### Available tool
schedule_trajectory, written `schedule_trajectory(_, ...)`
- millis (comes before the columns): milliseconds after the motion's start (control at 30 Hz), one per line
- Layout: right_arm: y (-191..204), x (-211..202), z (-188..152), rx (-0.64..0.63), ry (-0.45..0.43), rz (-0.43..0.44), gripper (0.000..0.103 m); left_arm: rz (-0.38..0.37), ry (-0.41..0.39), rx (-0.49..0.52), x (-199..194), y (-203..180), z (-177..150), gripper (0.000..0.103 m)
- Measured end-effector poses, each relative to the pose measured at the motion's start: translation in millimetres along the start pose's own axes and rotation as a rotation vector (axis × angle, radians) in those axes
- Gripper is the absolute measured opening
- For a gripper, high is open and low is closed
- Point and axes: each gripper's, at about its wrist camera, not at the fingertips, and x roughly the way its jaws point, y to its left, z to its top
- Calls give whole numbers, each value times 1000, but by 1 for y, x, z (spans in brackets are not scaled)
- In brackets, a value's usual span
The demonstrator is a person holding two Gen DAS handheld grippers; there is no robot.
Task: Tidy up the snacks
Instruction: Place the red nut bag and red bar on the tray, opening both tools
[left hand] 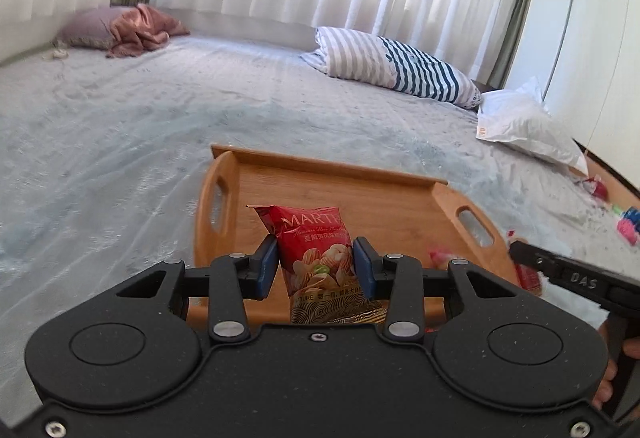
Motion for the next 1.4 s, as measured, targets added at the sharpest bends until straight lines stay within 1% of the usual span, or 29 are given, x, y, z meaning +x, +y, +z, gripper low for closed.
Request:
schedule_trajectory(233, -13, 37, 9, 17, 42, -29, 38, -8, 45, 6, 41, -2, 16, 38)
schedule_trajectory(400, -15, 54, 11, 23, 80, -28, 38, -12, 99, 3, 70, 0, 14, 38)
schedule_trajectory(533, -16, 62, 7, 26, 102, -30, 38, 2, 120, 0, 85, 2, 11, 38)
schedule_trajectory(667, -19, 67, 5, 41, 118, -23, 38, 1, 134, 3, 94, 4, 8, 38)
schedule_trajectory(867, -19, 73, 3, 44, 131, -18, 38, -32, 143, -13, 102, 6, 8, 38)
schedule_trajectory(1267, -20, 81, -1, 55, 150, -17, 38, -31, 162, -18, 111, 6, 7, 40)
schedule_trajectory(1367, -21, 82, -1, 60, 151, -17, 38, -27, 161, -8, 113, 5, 6, 43)
schedule_trajectory(1400, -22, 82, -1, 61, 155, -15, 38, -22, 160, -4, 113, 4, 5, 47)
